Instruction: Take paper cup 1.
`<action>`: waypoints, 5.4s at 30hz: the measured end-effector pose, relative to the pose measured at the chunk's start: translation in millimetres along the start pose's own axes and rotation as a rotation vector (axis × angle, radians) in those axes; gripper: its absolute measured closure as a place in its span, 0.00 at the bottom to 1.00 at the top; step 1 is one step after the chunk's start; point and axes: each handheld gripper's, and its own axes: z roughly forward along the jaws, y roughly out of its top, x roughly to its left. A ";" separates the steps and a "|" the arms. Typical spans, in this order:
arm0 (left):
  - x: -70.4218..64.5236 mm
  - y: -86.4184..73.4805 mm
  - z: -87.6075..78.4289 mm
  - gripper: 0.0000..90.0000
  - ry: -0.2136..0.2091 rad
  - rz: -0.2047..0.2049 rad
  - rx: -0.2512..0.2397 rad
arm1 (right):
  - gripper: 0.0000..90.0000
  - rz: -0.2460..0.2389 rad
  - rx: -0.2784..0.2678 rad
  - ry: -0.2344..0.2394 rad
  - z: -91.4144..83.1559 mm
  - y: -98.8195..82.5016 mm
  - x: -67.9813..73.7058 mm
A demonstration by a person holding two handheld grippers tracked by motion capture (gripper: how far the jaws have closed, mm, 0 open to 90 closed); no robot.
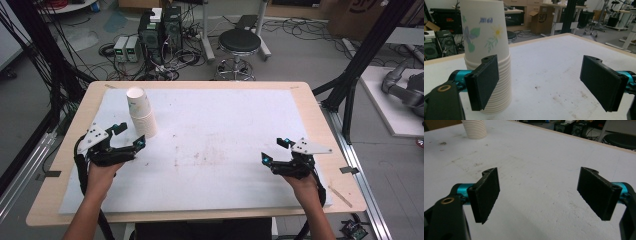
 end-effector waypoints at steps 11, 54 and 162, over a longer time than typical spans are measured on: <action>18.6 47.0 8.8 0.17 0.042 0.029 0.009 | 0.21 0.003 0.000 0.008 0.4 0.9 1.2; 67.8 68.8 81.0 0.37 0.050 0.006 0.191 | 0.21 0.000 0.014 0.003 -0.8 -1.6 0.8; 79.6 85.6 74.9 0.39 0.014 -0.049 0.171 | 1.00 -0.273 0.103 0.402 199.1 179.4 97.3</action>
